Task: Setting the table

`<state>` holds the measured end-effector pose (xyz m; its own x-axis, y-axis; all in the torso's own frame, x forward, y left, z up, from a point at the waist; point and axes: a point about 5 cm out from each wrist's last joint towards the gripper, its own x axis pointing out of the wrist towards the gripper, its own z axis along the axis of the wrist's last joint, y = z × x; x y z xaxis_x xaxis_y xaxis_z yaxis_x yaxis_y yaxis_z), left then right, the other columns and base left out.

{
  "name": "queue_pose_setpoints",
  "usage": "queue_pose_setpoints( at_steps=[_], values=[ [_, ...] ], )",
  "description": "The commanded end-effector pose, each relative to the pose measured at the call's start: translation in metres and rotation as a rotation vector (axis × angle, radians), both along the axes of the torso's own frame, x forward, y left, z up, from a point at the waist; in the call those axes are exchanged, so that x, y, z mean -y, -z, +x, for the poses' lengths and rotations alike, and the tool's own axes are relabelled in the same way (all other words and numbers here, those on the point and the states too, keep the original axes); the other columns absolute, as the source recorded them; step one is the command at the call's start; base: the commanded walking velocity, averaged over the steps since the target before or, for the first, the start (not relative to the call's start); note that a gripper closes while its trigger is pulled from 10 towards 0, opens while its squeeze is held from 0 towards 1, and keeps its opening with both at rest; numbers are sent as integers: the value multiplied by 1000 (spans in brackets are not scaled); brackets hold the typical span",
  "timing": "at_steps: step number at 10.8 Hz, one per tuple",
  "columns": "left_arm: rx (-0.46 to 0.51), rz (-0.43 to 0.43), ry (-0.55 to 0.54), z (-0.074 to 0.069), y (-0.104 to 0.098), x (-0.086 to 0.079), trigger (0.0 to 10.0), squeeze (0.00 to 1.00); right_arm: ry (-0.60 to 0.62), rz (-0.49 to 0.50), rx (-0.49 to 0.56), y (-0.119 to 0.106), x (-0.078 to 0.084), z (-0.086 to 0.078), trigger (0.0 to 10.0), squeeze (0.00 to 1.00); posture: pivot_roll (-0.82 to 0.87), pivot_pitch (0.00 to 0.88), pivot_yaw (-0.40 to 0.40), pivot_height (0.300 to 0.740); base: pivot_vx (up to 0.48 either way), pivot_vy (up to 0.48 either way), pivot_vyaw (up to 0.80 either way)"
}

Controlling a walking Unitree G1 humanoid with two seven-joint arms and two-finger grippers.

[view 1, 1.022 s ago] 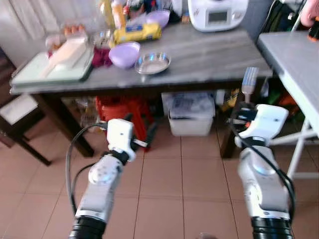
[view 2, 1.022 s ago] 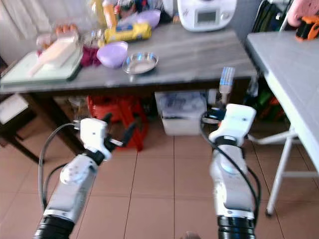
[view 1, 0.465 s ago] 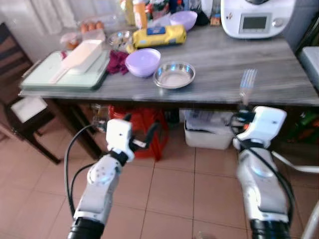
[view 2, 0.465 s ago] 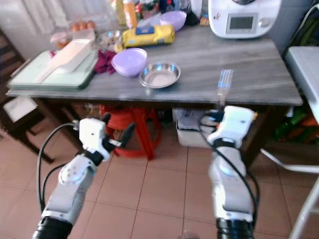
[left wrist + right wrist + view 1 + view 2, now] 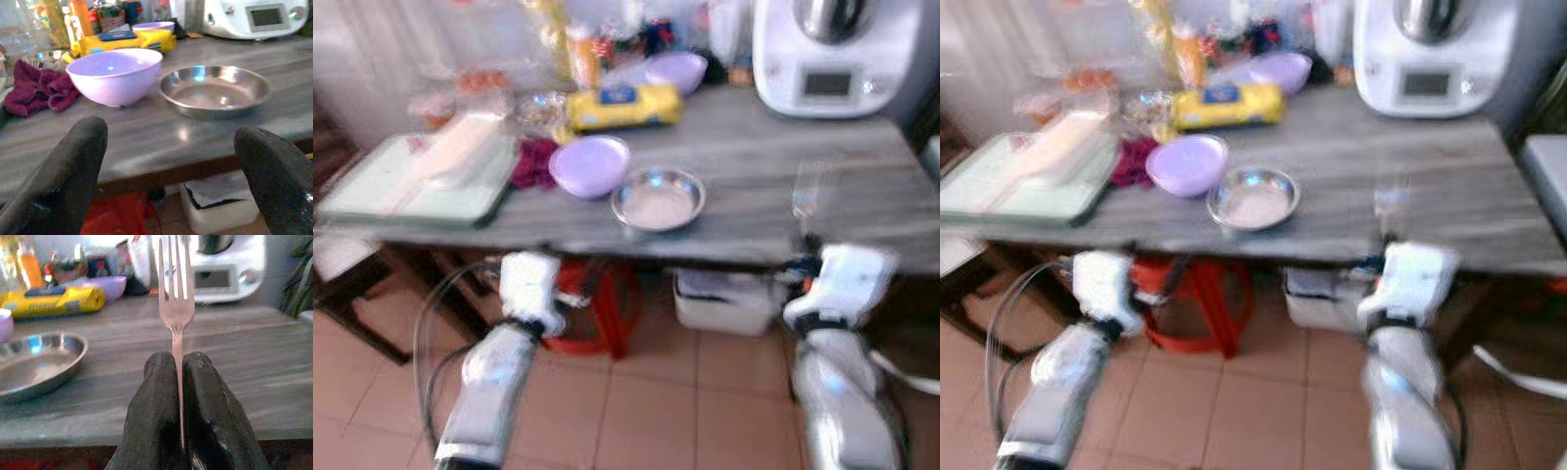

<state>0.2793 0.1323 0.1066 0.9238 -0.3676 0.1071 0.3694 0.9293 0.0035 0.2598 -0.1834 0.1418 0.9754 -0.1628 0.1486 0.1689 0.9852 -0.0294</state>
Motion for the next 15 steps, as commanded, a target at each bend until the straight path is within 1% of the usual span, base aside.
queue_pose_setpoints(
  at_steps=[1,4,6,8,9,10,11,12,13,14,15],
  values=[
    [15,-3,10,-1,-5,5,10000,0,20,-24,25,-7,5,-5,10000,0,-80,94,99,740,356,0,0],
    [3,-3,3,-4,-3,3,10000,0,35,-25,12,-6,6,-10,10000,0,-91,91,92,740,317,0,0],
    [-6,-8,16,-12,-1,-3,10000,0,38,-28,2,-5,6,-12,10000,0,-94,94,85,740,0,0,0],
    [-44,23,2,-22,7,-14,10000,0,49,-14,-16,-2,8,-12,10000,0,-89,94,78,740,0,0,0],
    [-52,25,1,-24,8,-16,10000,0,47,-11,-17,-3,9,-11,10000,0,-85,93,77,740,0,0,0],
    [-58,25,15,-27,8,-17,10000,0,58,7,-20,-2,12,-7,10000,0,-83,94,78,740,0,0,0],
    [-66,6,68,-29,8,-15,10000,0,73,37,-28,-2,15,-3,10000,0,-83,98,76,740,0,0,0],
    [-80,10,103,-32,9,-14,10000,0,65,33,-29,-4,15,2,10000,0,-84,102,78,740,0,0,0],
    [-83,14,111,-33,9,-14,10000,0,61,38,-34,-4,16,5,10000,0,-85,103,80,740,0,0,0],
    [-91,16,145,-34,9,-13,10000,0,58,92,-61,-1,16,11,10000,0,-84,109,85,740,0,0,0],
    [-99,20,189,-36,10,-11,10000,0,45,108,-88,2,16,18,10000,0,-78,117,88,740,0,0,0]
  ],
)
